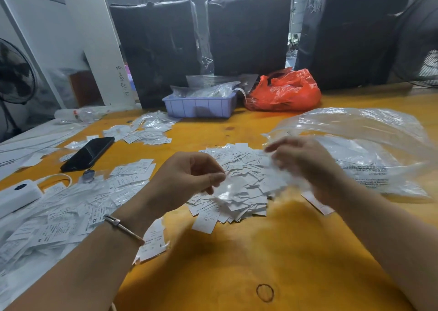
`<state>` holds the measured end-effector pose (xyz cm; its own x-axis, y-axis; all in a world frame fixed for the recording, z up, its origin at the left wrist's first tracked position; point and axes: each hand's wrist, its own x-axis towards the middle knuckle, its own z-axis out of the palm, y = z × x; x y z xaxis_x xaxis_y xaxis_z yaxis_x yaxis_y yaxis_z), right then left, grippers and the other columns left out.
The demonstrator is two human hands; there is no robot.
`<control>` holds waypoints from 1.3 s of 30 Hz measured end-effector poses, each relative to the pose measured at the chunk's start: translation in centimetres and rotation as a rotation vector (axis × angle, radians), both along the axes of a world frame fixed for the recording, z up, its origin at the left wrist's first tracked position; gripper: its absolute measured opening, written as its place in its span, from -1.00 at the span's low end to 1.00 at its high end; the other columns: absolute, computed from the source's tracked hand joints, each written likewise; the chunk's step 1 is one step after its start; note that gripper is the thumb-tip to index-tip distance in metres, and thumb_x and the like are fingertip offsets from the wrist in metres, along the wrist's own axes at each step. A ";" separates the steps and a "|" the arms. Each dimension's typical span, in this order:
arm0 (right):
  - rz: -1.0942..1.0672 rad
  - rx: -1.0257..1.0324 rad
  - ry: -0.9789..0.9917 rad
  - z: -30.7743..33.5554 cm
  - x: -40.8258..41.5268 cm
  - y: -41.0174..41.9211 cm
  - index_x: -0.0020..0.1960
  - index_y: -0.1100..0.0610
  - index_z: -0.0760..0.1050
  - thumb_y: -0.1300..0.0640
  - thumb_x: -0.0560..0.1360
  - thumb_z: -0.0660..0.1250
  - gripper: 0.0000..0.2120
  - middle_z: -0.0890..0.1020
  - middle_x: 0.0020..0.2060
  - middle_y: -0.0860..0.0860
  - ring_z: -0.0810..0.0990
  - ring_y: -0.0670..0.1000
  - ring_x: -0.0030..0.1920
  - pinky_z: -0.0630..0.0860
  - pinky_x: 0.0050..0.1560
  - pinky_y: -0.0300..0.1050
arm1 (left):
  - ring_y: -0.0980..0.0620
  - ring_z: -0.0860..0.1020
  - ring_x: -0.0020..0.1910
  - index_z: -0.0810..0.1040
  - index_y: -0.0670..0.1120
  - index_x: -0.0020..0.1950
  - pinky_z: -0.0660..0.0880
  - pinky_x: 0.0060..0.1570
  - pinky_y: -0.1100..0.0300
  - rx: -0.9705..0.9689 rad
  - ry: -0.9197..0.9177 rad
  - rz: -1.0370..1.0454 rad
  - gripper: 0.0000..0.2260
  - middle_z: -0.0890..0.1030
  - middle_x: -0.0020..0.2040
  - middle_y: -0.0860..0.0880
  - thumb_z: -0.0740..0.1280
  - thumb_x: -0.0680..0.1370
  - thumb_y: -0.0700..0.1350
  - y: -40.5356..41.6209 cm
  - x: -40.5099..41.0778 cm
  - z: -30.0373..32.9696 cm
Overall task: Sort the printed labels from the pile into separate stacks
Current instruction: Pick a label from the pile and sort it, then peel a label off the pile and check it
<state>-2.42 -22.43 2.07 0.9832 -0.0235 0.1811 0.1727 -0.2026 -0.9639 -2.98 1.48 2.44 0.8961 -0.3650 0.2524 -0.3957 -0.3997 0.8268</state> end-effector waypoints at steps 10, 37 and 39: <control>-0.777 0.304 0.069 0.0 3.1 -5.9 -0.17 0.05 0.58 0.36 0.43 0.37 -0.79 0.54 -0.33 -0.04 0.47 -0.06 -0.33 0.61 -0.13 0.03 | 0.10 0.55 -0.40 0.63 -0.19 -0.18 0.53 -0.34 0.28 -0.007 -0.015 0.036 -0.70 0.59 -0.40 -0.01 0.42 0.38 0.06 -0.1 0.2 -0.2; 0.460 -0.188 -0.022 -0.9 -0.2 -0.1 0.12 0.14 0.60 0.20 0.41 0.41 -0.73 0.68 0.03 0.02 0.61 -0.08 0.07 0.52 0.03 -0.30 | 0.02 0.65 -0.31 0.61 -0.19 -0.14 0.58 -0.25 0.25 0.130 0.024 0.027 -0.82 0.68 -0.28 -0.13 0.54 0.38 -0.16 0.0 0.1 -0.2; 0.543 -0.375 0.031 -0.9 -0.3 -0.1 0.22 -0.05 0.55 0.07 0.35 0.50 -0.56 0.61 0.13 -0.14 0.54 -0.24 0.13 0.48 0.08 -0.37 | 0.03 0.66 -0.29 0.62 -0.17 -0.13 0.57 -0.24 0.30 0.162 0.026 0.032 -0.89 0.69 -0.26 -0.13 0.52 0.42 -0.24 0.0 0.1 -0.3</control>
